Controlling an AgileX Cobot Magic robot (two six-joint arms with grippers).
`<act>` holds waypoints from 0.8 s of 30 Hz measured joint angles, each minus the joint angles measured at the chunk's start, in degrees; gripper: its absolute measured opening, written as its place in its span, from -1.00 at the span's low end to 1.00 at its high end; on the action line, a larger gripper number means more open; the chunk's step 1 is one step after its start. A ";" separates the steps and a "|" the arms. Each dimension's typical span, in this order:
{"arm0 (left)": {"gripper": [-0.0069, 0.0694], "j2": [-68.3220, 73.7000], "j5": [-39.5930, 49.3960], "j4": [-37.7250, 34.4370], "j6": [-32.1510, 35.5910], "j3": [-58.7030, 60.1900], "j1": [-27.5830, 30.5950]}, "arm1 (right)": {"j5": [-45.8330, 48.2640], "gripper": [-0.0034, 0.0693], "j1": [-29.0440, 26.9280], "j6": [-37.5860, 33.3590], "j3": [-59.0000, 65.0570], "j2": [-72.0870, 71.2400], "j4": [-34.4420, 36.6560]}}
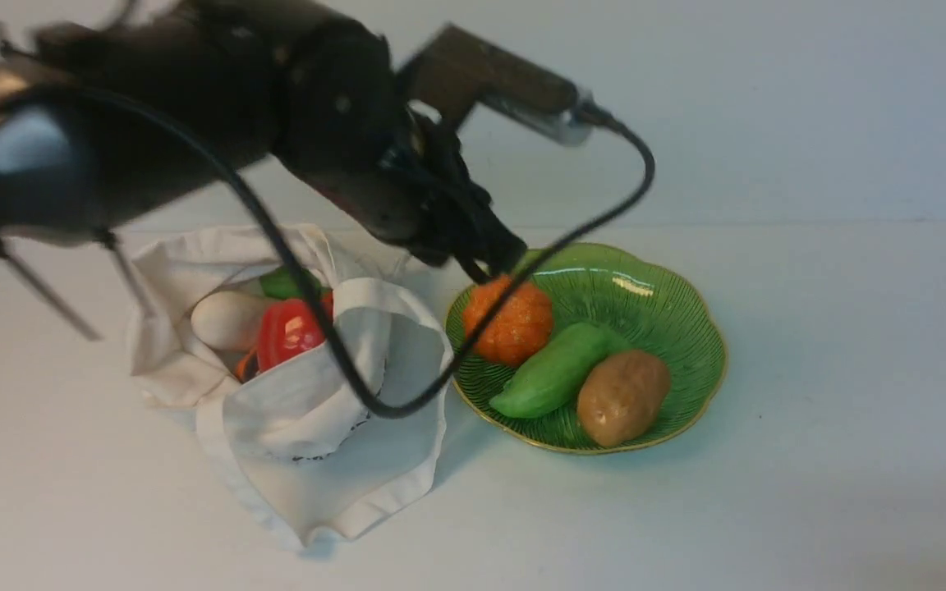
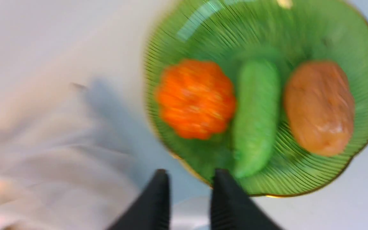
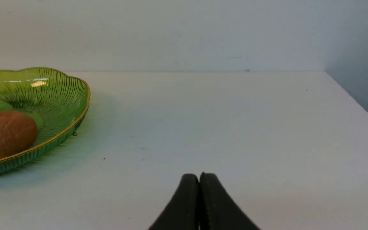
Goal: Take vegetables from cloth bag on white table place on plate.
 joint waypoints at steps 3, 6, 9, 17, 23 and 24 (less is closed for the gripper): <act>-0.79 -8.31 1.77 1.99 -1.51 0.00 0.00 | 0.00 -0.93 0.00 0.00 0.00 0.00 0.00; -0.83 -15.17 3.68 1.36 -1.95 0.00 0.00 | 0.00 -0.93 0.00 0.00 0.00 0.00 0.00; -0.83 -25.88 4.26 -2.30 -2.23 2.14 0.00 | 0.00 -0.93 0.00 0.00 0.00 0.00 0.00; -0.83 -45.07 -8.50 -3.82 -2.65 22.51 0.00 | 0.00 -0.93 0.00 0.00 0.00 0.00 0.00; -0.83 -53.06 -11.11 -7.97 -5.09 34.32 0.00 | 0.00 -0.93 0.00 0.00 0.00 0.00 0.00; -0.83 -53.85 -11.05 -8.31 -5.21 35.52 0.00 | 0.00 -0.93 0.00 0.00 0.00 0.00 0.00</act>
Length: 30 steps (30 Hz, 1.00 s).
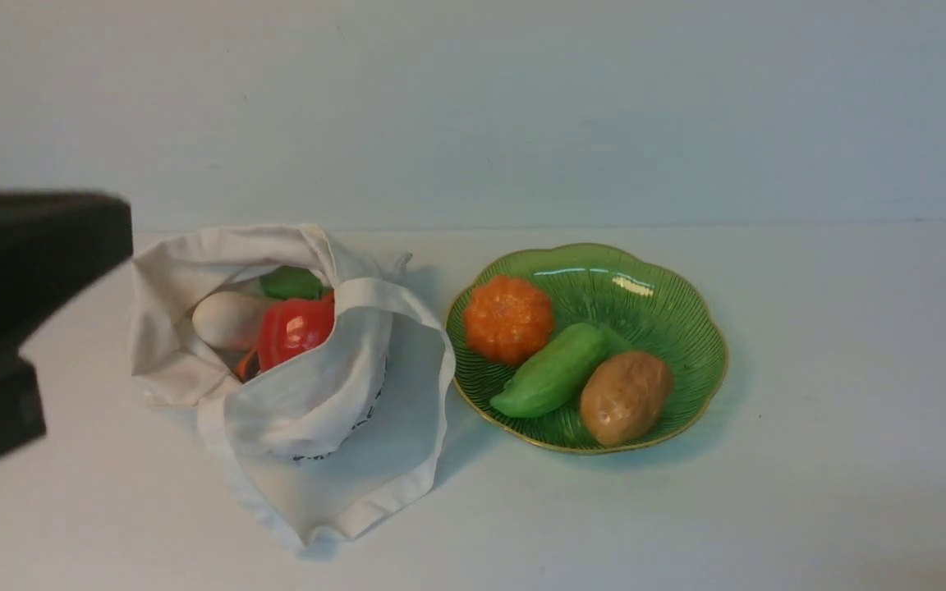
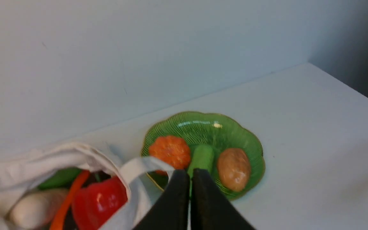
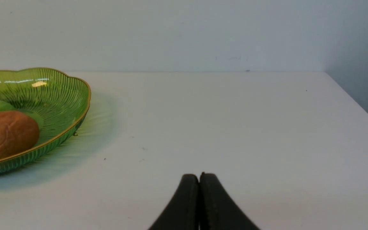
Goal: Take vegetables from cloth bag on white table place on plate.
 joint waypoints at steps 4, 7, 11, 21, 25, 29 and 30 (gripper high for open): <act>-0.83 -2.06 2.54 -0.52 -0.21 3.16 0.00 | 0.00 -0.93 0.00 0.00 0.00 0.00 0.00; -0.83 -2.39 4.34 0.21 -0.25 3.37 0.00 | 0.00 -0.93 0.00 0.00 0.00 0.00 0.00; -0.83 -2.39 4.12 3.95 -0.25 3.37 0.00 | 0.00 -0.93 0.00 0.00 0.00 0.00 0.00; -0.83 -11.53 -2.31 6.86 0.03 11.65 6.22 | 0.00 -0.93 0.00 0.00 0.00 0.00 0.00; -0.83 -20.37 -9.79 4.25 3.27 24.43 14.33 | 0.00 -0.93 0.00 0.00 0.00 0.00 0.00; -0.83 -27.44 -14.98 2.82 6.09 33.75 19.96 | 0.00 -0.93 0.00 0.00 0.00 0.00 0.00; -0.83 -30.02 -16.34 2.37 7.07 37.17 21.56 | 0.00 -0.93 0.00 0.00 0.00 0.00 0.00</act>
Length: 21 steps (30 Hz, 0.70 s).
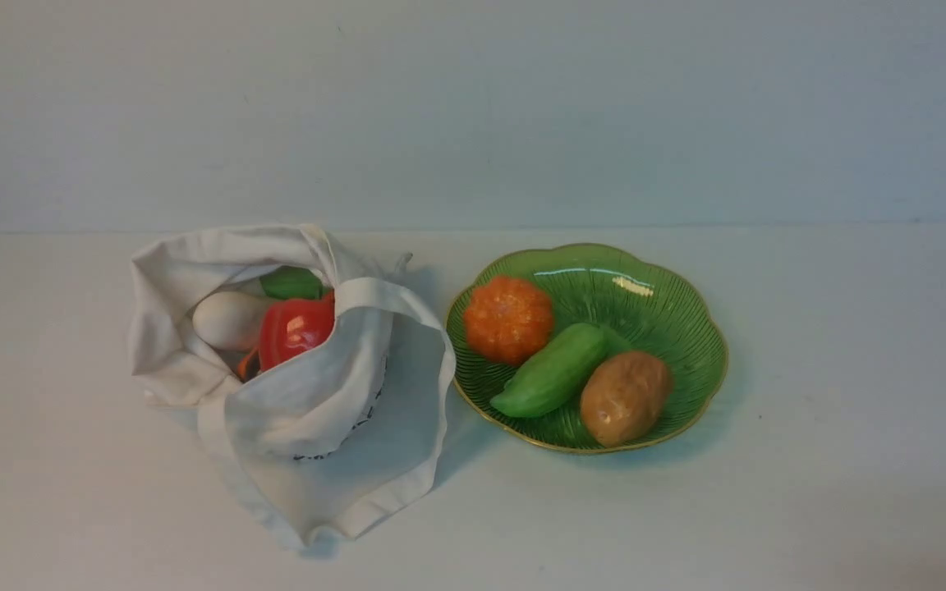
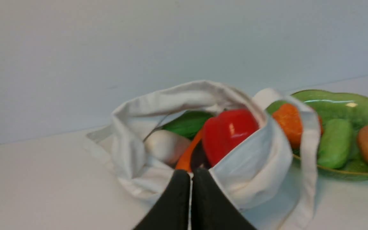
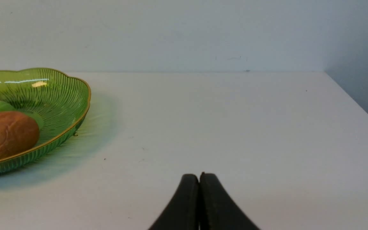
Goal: Take vegetables from cloth bag on white table place on plate.
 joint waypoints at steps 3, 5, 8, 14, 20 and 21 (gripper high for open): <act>-0.83 -5.08 -1.73 -0.48 1.89 6.57 3.80 | 0.00 -0.93 0.00 0.00 0.00 0.00 0.00; -0.83 -7.43 -2.16 -0.60 2.68 10.37 5.43 | 0.00 -0.93 0.00 0.00 0.00 0.00 0.00; -0.83 -8.21 -2.34 -0.60 3.54 14.57 7.11 | 0.00 -0.93 0.00 0.00 0.00 0.00 0.00; -0.83 -8.21 1.38 -1.29 3.79 15.30 7.31 | 0.00 -0.93 0.00 0.00 0.00 0.00 0.00; -0.83 -8.21 1.61 -2.25 3.79 15.36 7.31 | 0.00 -0.93 0.00 0.00 0.00 0.00 0.00; -0.83 -8.21 1.61 -2.40 3.79 15.36 7.31 | 0.00 -0.93 0.00 0.00 0.00 0.00 0.00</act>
